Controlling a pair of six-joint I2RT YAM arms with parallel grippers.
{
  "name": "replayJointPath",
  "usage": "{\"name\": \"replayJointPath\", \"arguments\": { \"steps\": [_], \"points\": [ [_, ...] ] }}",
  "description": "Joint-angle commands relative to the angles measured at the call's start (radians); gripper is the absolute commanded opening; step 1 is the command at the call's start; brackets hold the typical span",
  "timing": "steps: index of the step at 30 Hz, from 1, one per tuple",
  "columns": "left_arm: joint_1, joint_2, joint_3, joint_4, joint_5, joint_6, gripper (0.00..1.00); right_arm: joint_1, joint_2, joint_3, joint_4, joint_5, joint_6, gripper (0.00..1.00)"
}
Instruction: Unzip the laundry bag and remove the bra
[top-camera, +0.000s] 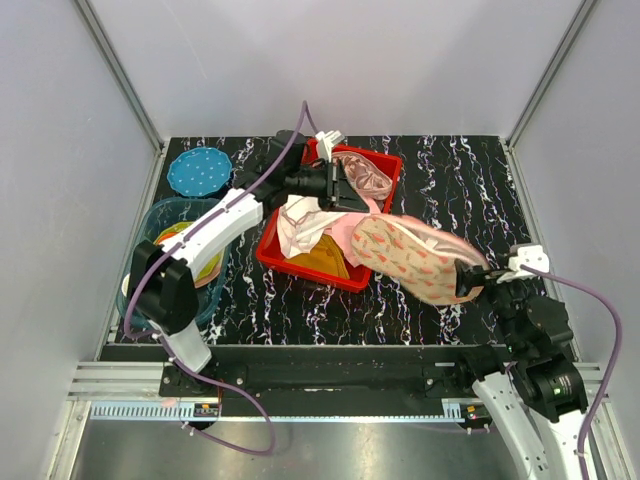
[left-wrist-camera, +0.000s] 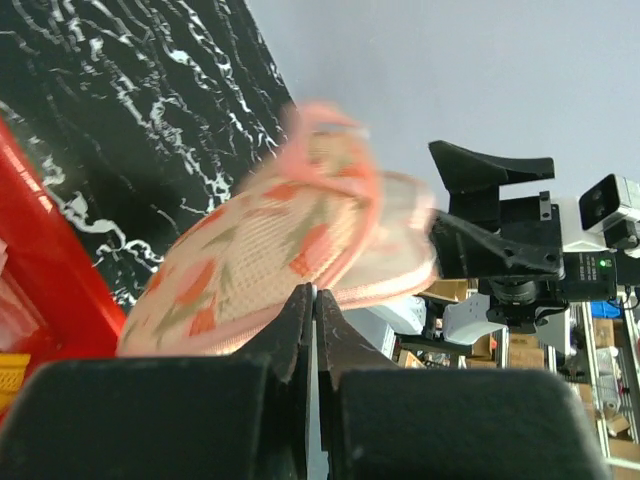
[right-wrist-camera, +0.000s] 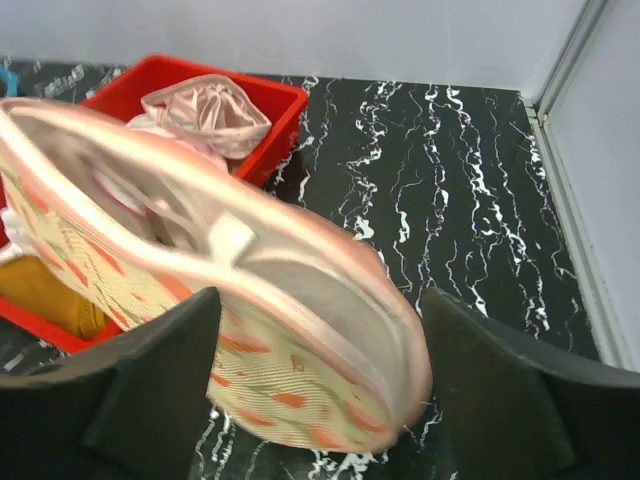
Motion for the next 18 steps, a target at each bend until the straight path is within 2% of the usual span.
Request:
{"name": "replayJointPath", "arguments": {
  "steps": [1, 4, 11, 14, 18],
  "points": [
    [-0.060, 0.036, 0.118, 0.033, -0.025, -0.001, 0.00, -0.003, 0.062, 0.037, 0.055, -0.089, -0.089, 0.91],
    [-0.102, 0.065, 0.158, 0.036, -0.027, -0.008, 0.00, -0.003, 0.125, 0.094, 0.051, -0.138, -0.158, 0.93],
    [-0.178, 0.112, 0.230, 0.036, -0.019, -0.013, 0.00, -0.003, 0.341, 0.206, 0.044, -0.475, -0.201, 0.90],
    [-0.189, 0.114, 0.241, 0.027, -0.005, -0.002, 0.00, -0.003, 0.413, 0.224, 0.070, -0.520, -0.247, 0.94],
    [-0.194, 0.109, 0.244, 0.022, -0.005, -0.002, 0.00, -0.003, 0.501, 0.249, 0.061, -0.582, -0.357, 0.94]
  ]
}}
